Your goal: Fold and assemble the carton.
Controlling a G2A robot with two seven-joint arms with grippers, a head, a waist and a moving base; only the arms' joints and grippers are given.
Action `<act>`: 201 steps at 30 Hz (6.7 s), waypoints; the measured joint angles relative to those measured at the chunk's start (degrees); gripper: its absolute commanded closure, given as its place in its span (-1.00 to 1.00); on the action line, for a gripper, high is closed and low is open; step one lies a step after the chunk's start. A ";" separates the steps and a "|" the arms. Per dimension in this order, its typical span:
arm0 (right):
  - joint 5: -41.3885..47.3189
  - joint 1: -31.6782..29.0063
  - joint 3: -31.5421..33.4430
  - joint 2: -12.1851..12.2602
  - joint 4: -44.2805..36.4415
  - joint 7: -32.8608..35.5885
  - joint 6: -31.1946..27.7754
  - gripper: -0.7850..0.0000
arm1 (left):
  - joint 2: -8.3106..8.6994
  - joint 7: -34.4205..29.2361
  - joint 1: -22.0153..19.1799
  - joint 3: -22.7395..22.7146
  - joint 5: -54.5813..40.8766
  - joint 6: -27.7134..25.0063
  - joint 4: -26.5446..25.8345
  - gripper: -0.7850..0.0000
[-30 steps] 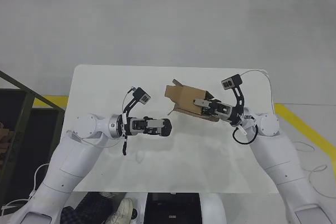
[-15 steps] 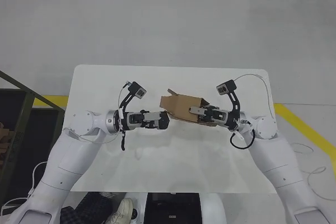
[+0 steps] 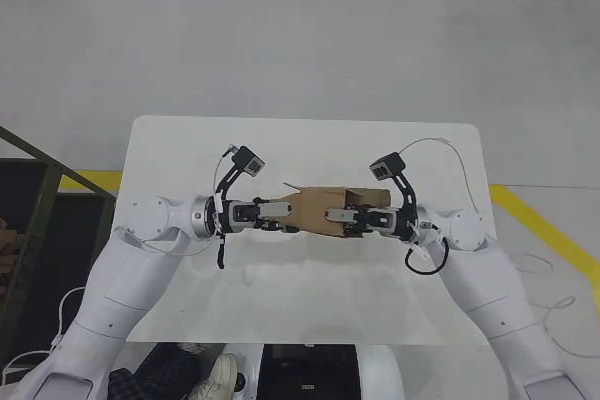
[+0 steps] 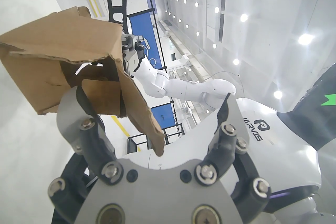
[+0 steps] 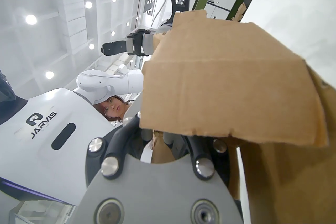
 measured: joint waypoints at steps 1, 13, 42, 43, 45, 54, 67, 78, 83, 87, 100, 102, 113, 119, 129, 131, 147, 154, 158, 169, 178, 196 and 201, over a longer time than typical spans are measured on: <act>-0.04 0.05 -0.05 0.00 -0.03 0.13 0.00 1.00 | 0.00 0.02 0.06 -0.04 -0.02 -0.05 -0.08 -1.00; 0.92 0.13 1.36 0.20 0.69 -0.94 0.16 1.00 | 0.33 0.51 1.43 -2.24 -0.77 -0.56 -0.08 -1.00; 0.09 -1.68 -0.89 0.42 -0.12 4.10 2.31 1.00 | -0.17 2.87 -3.59 -1.21 0.93 -0.32 5.54 -1.00; 0.13 -1.53 -0.79 0.43 0.07 4.00 2.29 1.00 | -0.17 2.86 -3.57 -1.21 0.98 -0.34 5.53 -1.00; 0.16 -1.35 -0.71 0.44 0.22 3.96 2.24 1.00 | -0.14 2.89 -3.46 -1.50 0.93 -0.49 5.48 -1.00; -0.25 -1.35 -1.16 0.48 -0.32 4.58 2.36 1.00 | 0.02 3.74 -3.12 -2.95 0.72 -0.82 5.62 -1.00; 0.21 -0.12 -0.29 0.35 1.55 0.26 2.19 1.00 | 0.02 1.44 -1.93 -2.33 -0.20 -0.48 3.04 -1.00; 1.44 0.12 0.13 0.27 1.46 -0.20 1.85 1.00 | 0.02 0.93 -0.93 -1.84 -0.46 0.30 1.73 -1.00; 1.41 -0.03 -0.15 0.21 1.07 -0.13 2.01 1.00 | -0.14 0.73 -1.50 -0.95 -0.29 0.43 1.79 -1.00; 1.43 -0.11 -0.15 0.20 0.92 -0.04 1.95 1.00 | -0.25 0.69 -1.89 -0.31 0.03 0.57 1.85 -1.00; 1.90 -0.05 0.60 0.26 1.99 -0.23 1.62 1.00 | 0.21 2.58 -1.40 -1.47 6.91 0.28 0.63 -1.00; 1.95 0.00 0.86 0.29 2.09 -0.29 1.46 1.00 | 0.37 3.27 -0.84 -1.99 8.46 0.33 -0.12 -1.00; 1.62 -0.14 1.54 0.43 1.73 -0.48 1.34 1.00 | 1.42 7.46 1.95 -4.85 20.31 2.55 -4.88 -1.00; 1.92 -0.54 2.22 0.60 0.75 -0.03 1.18 1.00 | 1.51 9.33 2.07 -3.95 23.96 5.23 -4.91 -1.00; 3.22 -1.26 3.20 0.88 -0.70 1.40 1.17 1.00 | 1.49 9.20 1.41 -3.47 21.69 5.69 -2.67 -1.00; 3.48 -1.33 3.32 0.91 -0.87 1.70 1.17 1.00 | 1.49 9.01 1.29 -3.17 21.55 5.77 -2.15 -1.00; 4.38 -1.28 3.19 0.90 -1.48 2.46 1.70 1.00 | 0.82 8.46 -1.53 1.43 20.69 5.69 1.25 -1.00; 5.24 -1.10 3.09 0.85 -1.45 3.16 1.84 1.00 | 0.93 9.20 -1.49 1.38 21.63 6.57 2.98 -1.00; 5.22 -1.05 2.84 0.80 -1.49 3.22 1.93 1.00 | 0.88 9.15 -1.50 1.91 21.72 6.43 3.19 -1.00; 5.23 -0.82 2.48 0.64 -0.84 2.81 1.82 1.00 | 0.73 8.71 -1.68 3.46 21.85 5.70 1.65 -1.00; 5.41 -0.94 2.33 0.63 -1.03 3.61 1.83 1.00 | 0.58 9.47 -2.56 4.06 21.63 5.80 1.49 -1.00; 5.89 -0.55 1.61 0.38 -0.53 4.14 1.95 1.00 | 0.43 9.48 -3.58 4.83 21.21 5.77 1.34 -1.00; 6.00 -0.37 2.05 0.42 0.06 3.94 1.87 1.00 | 0.70 10.37 -2.69 3.51 21.46 5.38 1.19 -1.00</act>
